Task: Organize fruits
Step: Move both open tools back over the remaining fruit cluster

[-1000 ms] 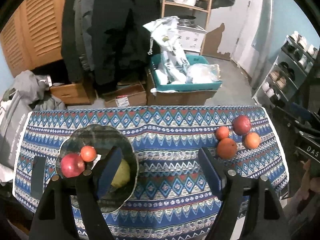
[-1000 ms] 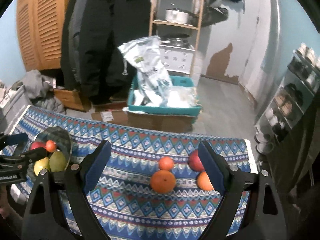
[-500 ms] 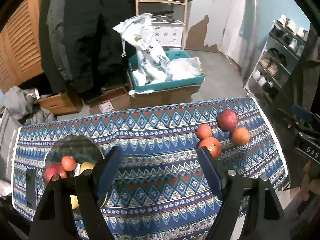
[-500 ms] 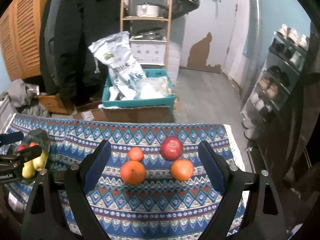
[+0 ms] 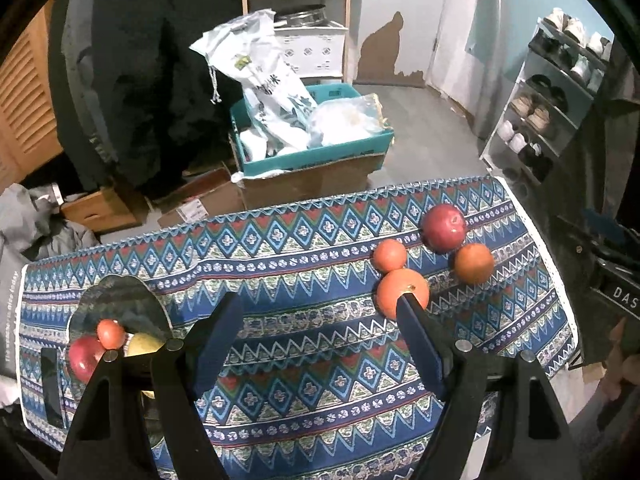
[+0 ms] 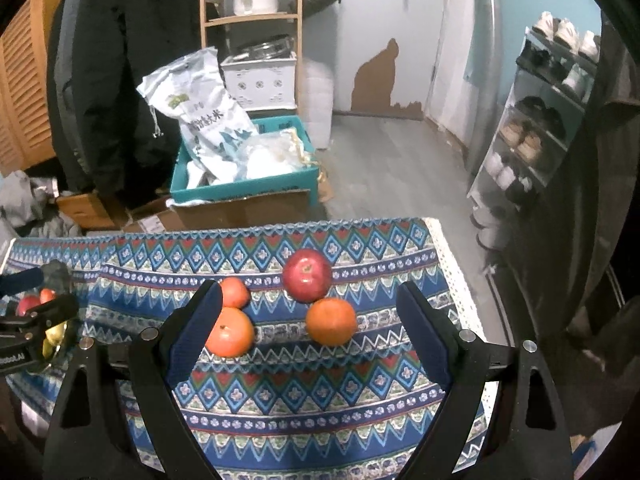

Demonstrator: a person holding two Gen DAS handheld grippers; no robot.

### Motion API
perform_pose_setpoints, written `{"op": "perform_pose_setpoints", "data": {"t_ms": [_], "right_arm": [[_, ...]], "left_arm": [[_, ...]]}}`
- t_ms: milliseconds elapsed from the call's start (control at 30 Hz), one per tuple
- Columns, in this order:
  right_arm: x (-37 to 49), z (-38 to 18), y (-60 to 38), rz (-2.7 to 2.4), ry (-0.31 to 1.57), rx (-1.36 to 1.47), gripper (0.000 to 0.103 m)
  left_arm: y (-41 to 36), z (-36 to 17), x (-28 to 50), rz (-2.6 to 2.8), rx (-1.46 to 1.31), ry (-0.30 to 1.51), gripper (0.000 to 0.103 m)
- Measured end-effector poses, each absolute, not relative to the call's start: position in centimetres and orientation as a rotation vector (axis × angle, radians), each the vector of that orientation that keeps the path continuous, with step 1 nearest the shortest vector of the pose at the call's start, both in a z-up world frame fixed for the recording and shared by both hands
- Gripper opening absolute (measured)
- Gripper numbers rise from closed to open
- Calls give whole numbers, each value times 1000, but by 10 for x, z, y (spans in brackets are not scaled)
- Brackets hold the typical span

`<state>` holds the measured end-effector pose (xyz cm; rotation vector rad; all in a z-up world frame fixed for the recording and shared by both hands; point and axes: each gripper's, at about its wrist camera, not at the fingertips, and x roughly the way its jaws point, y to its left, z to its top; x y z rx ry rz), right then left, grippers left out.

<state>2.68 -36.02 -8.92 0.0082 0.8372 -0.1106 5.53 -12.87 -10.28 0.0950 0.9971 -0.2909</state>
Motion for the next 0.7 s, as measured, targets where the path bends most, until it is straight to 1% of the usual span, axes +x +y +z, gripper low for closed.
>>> {"op": "perform_pose_setpoints", "data": {"t_ms": [367, 700], "right_arm": [[52, -134, -381, -145, 945, -7, 87], [92, -204, -396, -132, 1098, 7, 87]], "left_arm": [[-155, -137, 79, -308, 91, 1065, 80], [-188, -180, 102, -306, 130, 1110, 80]]}}
